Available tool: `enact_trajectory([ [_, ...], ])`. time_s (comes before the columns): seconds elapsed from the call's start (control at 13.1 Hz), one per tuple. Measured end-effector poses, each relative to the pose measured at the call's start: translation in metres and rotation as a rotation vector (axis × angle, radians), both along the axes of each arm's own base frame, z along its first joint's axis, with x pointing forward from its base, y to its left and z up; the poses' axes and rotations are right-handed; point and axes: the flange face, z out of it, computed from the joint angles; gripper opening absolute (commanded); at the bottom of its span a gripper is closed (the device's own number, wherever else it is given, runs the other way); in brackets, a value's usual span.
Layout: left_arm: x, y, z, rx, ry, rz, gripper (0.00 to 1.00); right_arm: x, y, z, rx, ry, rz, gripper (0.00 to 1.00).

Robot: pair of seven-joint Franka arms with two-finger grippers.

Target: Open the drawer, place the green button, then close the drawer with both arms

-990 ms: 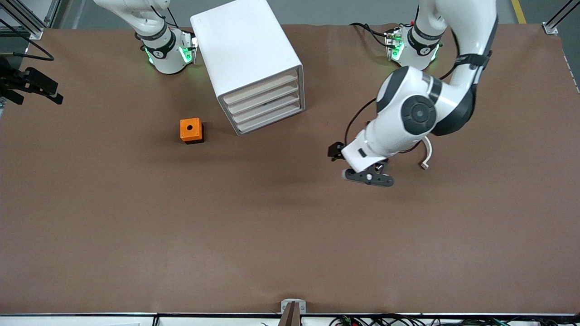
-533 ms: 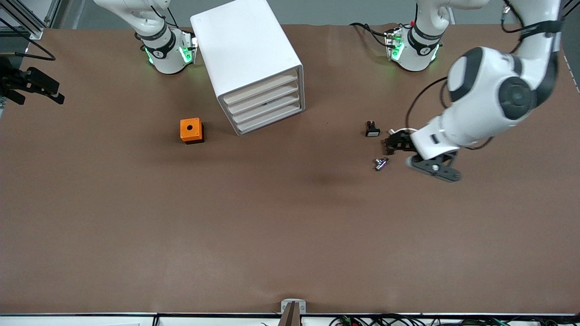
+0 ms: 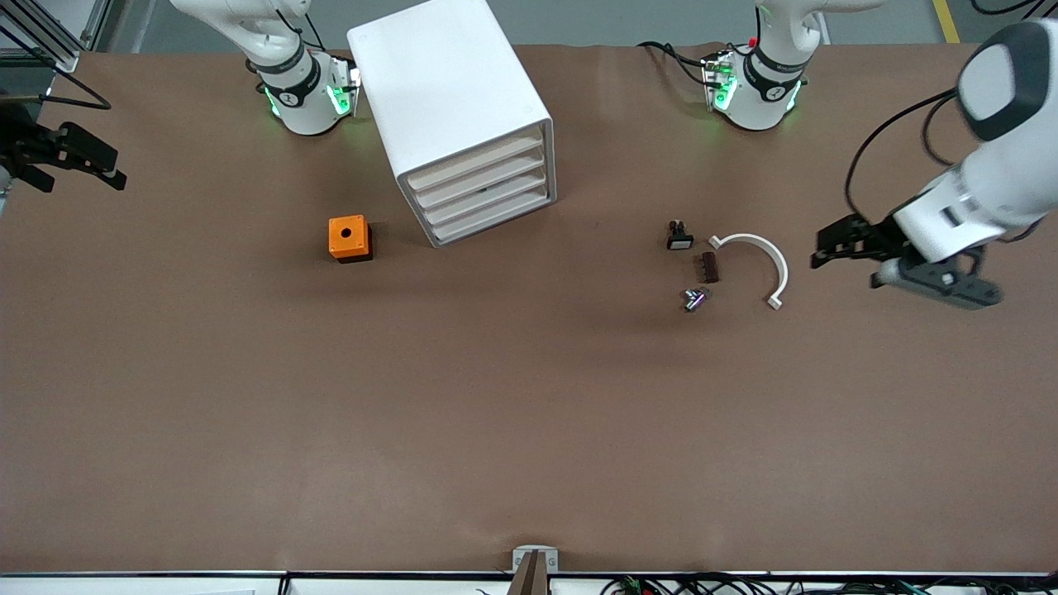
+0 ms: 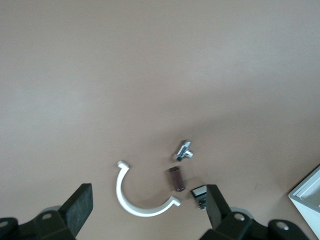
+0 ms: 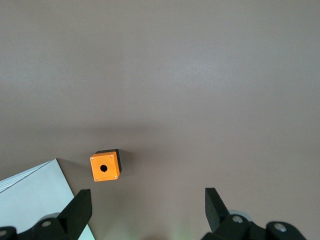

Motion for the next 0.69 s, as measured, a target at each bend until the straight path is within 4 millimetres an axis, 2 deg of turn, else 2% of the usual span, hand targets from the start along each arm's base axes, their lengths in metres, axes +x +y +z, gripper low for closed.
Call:
enact_trajectory([
  [0.15,-0.01,0.024,0.019,0.009,-0.015,0.047,1.0,0.0,0.0,0.0,0.0,0.0,0.0,1.0],
  [0.23,-0.012,0.029,0.023,0.009,-0.016,0.086,1.0,0.0,0.0,0.0,0.0,0.0,0.0,1.0],
  [0.46,-0.013,0.025,0.025,0.062,-0.011,0.162,1.0,0.0,0.0,0.0,0.0,0.0,0.0,1.0],
  [0.69,-0.01,0.022,0.041,0.069,-0.039,0.206,1.0,0.001,0.0,0.001,-0.001,-0.009,0.0,1.0],
])
